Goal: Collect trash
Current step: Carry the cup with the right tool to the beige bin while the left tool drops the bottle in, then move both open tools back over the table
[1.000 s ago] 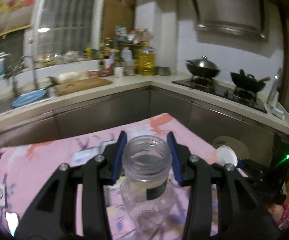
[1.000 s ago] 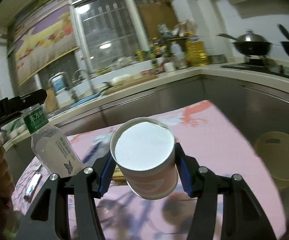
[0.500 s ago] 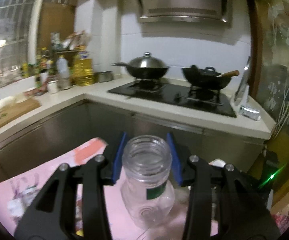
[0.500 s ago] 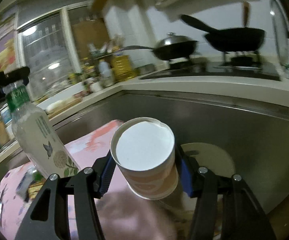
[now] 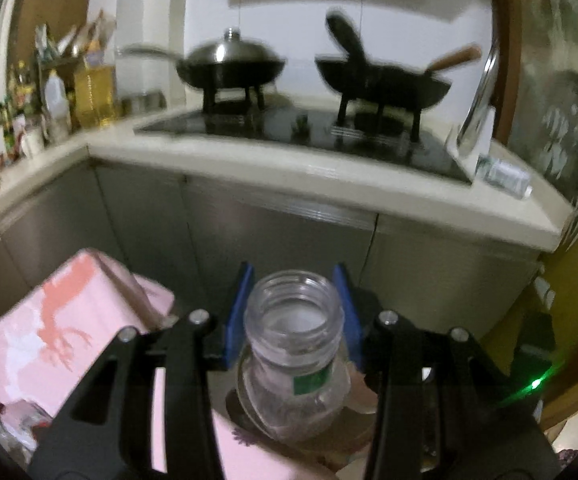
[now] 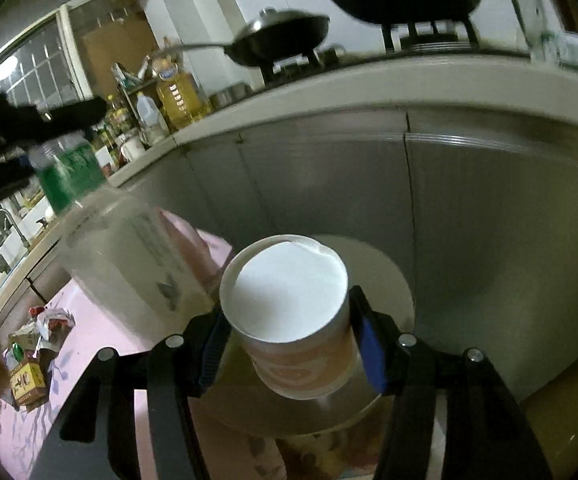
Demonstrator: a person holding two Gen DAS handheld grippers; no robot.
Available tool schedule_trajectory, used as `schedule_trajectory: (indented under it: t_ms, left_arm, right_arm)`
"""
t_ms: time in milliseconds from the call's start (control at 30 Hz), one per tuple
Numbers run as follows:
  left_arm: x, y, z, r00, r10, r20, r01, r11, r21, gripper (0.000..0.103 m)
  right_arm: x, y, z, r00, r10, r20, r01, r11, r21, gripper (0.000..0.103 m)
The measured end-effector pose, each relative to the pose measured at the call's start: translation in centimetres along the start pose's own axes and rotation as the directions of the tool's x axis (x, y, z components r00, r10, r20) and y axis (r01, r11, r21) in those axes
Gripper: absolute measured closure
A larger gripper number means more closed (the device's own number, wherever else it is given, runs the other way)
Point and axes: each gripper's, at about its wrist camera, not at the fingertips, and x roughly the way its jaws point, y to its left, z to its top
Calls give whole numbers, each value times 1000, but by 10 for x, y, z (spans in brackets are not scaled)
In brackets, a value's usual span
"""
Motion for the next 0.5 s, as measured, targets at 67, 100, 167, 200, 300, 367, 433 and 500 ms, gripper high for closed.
schedule_trajectory:
  t_ms: [67,100,167,200,300,367,433,500]
  left_arm:
    - [22,1,-14,998,-4,-64,3,1000,-8,63]
    - [30,1,-19,996,1,-91,-2,1000,-5,63]
    - [45,2,-31,988,22,-151,-21,1000,8,52]
    - [48,3,-36,985,36,-167,-34,999,12,39]
    - [41,5,-42,987,55,-153,-53,998,17,34]
    - [32,6,-41,988,63,-140,-60,998,28,34]
    - [13,9,-36,992,67,-110,-64,998,25,34]
    - [-7,14,-29,995,62,-76,-61,998,13,34]
  right_arm:
    - [8,-6,-4,999,22,-23,-21,999,34,45]
    - [12,-8,-7,999,38,-38,-36,998,56,44]
    - [17,-13,-10,997,46,-60,-41,995,88,33]
    - [19,-15,-12,997,51,-63,-44,993,106,30]
    - [17,-16,-9,999,38,-39,-34,993,113,25]
    - [11,-13,-6,999,27,-22,-24,994,105,25]
    - [2,-12,0,1000,27,2,-27,993,116,25]
    - [-10,-8,6,999,31,36,-35,991,126,25]
